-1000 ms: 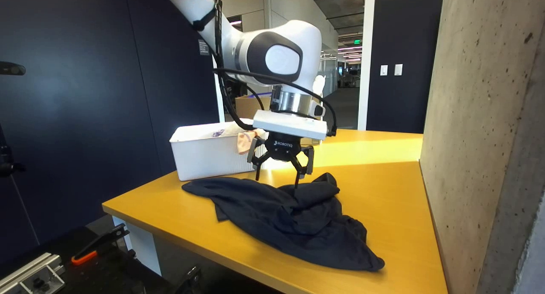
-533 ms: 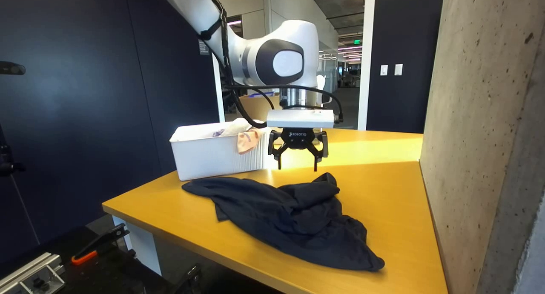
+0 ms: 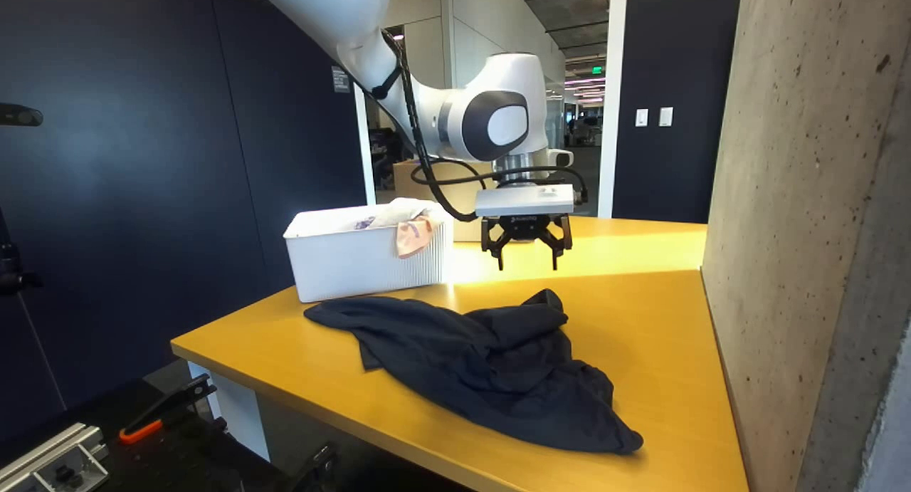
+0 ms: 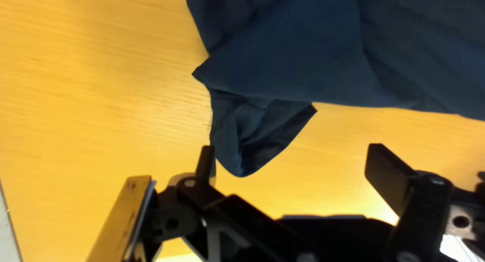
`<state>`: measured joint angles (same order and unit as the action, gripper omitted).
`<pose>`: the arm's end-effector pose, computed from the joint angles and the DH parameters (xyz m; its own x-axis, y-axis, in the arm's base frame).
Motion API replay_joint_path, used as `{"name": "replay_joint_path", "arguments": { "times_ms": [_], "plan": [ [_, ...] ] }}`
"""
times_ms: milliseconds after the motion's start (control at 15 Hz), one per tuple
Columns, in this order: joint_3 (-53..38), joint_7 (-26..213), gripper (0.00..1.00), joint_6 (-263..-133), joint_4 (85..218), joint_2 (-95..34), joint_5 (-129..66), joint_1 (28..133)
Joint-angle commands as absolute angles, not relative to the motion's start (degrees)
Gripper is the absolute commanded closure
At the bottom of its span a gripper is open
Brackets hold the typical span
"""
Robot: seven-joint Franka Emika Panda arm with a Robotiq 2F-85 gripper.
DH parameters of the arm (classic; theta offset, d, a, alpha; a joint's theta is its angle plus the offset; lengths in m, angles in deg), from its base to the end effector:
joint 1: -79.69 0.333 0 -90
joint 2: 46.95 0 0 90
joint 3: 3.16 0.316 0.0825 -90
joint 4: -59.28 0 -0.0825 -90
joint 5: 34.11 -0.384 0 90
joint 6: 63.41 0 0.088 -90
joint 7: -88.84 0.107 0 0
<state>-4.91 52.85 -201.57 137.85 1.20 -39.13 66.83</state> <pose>0.7321 -0.1848 0.2317 0.9280 0.3217 0.1879 0.3125 -0.9467 0.0778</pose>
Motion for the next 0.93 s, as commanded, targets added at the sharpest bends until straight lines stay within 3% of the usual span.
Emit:
{"name": "replay_joint_path", "arguments": {
  "times_ms": [0, 533, 867],
  "plan": [
    [-3.0, 57.7, 0.0, -199.9, 124.0, 10.0, -38.4, 65.9],
    [-3.0, 64.3, 0.0, -194.0, 103.4, 25.2, -39.4, 66.7],
    [-1.7, 66.5, 0.0, -191.2, 98.2, 29.0, -38.3, 66.4]
  ]
}}
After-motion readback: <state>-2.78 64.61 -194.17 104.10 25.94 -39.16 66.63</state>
